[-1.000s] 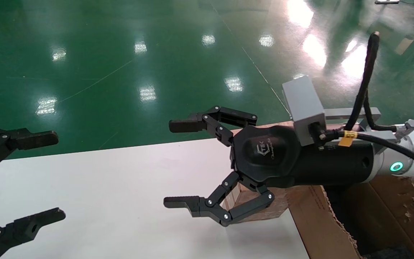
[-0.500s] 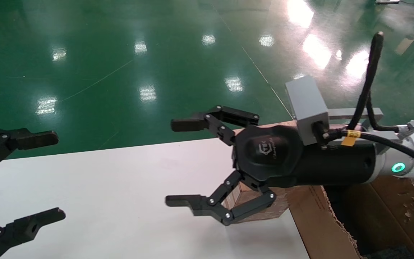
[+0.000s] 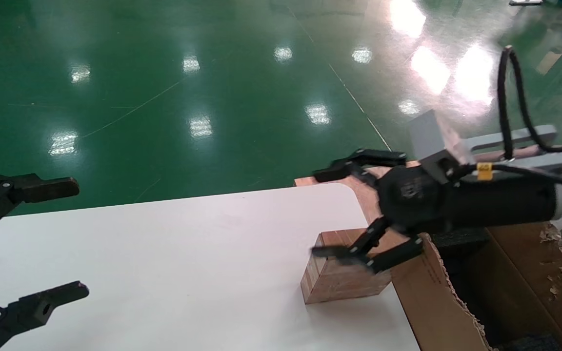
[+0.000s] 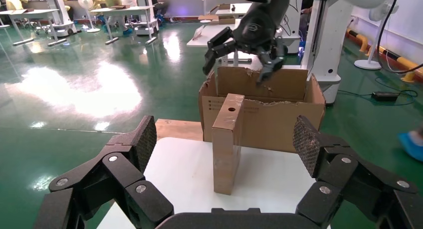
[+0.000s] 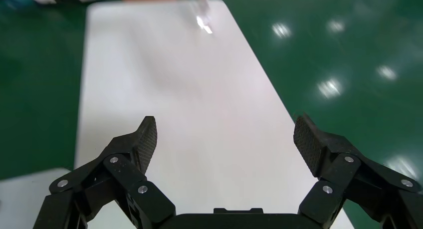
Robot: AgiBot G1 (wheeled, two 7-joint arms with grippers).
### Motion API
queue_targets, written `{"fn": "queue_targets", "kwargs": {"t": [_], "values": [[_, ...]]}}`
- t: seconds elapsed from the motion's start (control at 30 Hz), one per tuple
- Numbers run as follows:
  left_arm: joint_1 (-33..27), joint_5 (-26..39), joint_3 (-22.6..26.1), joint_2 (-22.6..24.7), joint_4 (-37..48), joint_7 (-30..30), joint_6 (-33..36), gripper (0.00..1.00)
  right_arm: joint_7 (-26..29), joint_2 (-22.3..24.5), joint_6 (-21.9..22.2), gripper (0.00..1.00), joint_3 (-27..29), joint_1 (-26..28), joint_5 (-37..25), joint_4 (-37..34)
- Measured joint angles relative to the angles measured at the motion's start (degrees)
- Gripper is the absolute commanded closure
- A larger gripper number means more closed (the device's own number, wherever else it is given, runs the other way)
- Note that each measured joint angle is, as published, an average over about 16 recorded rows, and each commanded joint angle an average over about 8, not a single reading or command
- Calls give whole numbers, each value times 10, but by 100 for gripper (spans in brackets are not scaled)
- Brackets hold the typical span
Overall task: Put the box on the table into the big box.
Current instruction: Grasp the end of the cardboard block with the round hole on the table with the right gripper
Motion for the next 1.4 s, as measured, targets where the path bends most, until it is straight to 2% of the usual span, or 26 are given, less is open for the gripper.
{"fn": "queue_targets", "kwargs": {"t": [0.27, 0.6, 0.63, 0.7, 0.87, 0.93, 1.0, 1.4], "values": [[0, 0, 0, 0, 0, 0, 0, 0, -8, 37, 1, 0, -49, 48, -45, -43], [0, 0, 0, 0, 0, 0, 0, 2, -13, 45, 6, 0, -71, 64, -63, -62], [0, 0, 0, 0, 0, 0, 0, 7, -14, 43, 7, 0, -73, 64, -63, -63], [0, 0, 0, 0, 0, 0, 0, 23, -16, 40, 8, 0, -76, 64, -63, -64], [0, 0, 0, 0, 0, 0, 0, 83, -27, 31, 10, 0, -86, 63, -63, -75], [0, 0, 0, 0, 0, 0, 0, 95, -33, 27, 10, 0, -91, 62, -62, -82], [0, 0, 0, 0, 0, 0, 0, 100, -40, 22, 10, 0, -97, 62, -60, -91], [0, 0, 0, 0, 0, 0, 0, 100, -83, 11, 5, 0, -140, 49, -39, -147]]}}
